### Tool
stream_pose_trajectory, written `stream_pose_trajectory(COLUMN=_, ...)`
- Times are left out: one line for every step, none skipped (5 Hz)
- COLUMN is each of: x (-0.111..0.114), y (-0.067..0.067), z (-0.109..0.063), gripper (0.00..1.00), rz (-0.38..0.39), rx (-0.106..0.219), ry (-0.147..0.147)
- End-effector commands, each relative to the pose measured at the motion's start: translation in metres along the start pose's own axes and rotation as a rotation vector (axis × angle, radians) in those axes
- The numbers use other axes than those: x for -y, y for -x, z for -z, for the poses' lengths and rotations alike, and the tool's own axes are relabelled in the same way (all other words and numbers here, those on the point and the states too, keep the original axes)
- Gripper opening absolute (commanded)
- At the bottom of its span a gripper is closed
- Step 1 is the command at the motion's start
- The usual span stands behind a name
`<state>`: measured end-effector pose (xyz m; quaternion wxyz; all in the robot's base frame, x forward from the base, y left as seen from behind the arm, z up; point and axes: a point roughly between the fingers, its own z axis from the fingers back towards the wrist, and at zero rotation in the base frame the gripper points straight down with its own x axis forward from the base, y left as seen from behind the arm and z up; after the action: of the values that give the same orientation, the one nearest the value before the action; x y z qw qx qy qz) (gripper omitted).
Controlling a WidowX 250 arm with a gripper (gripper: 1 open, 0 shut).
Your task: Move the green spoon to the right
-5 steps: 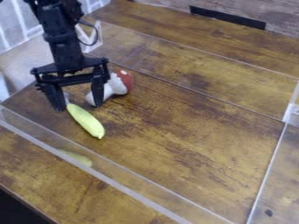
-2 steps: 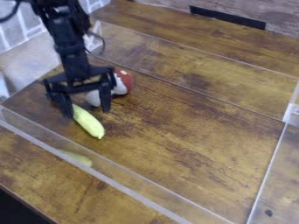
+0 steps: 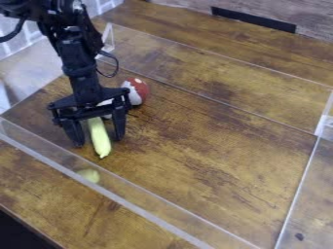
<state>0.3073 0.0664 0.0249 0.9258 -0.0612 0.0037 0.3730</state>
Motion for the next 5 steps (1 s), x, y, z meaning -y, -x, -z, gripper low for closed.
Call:
stream_pose_trajectory(x=0.004, y=-0.009, z=-0.019, gripper=0.0, rz=-0.072, rx=0.05, ry=0.03)
stream_pose_trajectory(x=0.004, y=-0.015, z=-0.02, gripper=0.0, rz=-0.137, rx=0.055, ry=0.04)
stream_pose_trajectory(x=0.004, y=-0.019, z=-0.018, gripper=0.0, rz=-0.193, rx=0.058, ry=0.046)
stream_pose_trajectory(x=0.003, y=-0.019, z=-0.019, gripper=0.0, rz=-0.142, rx=0.045, ry=0.04)
stream_pose_trajectory(x=0.002, y=-0.019, z=-0.019, gripper=0.0, rz=-0.101, rx=0.032, ry=0.037)
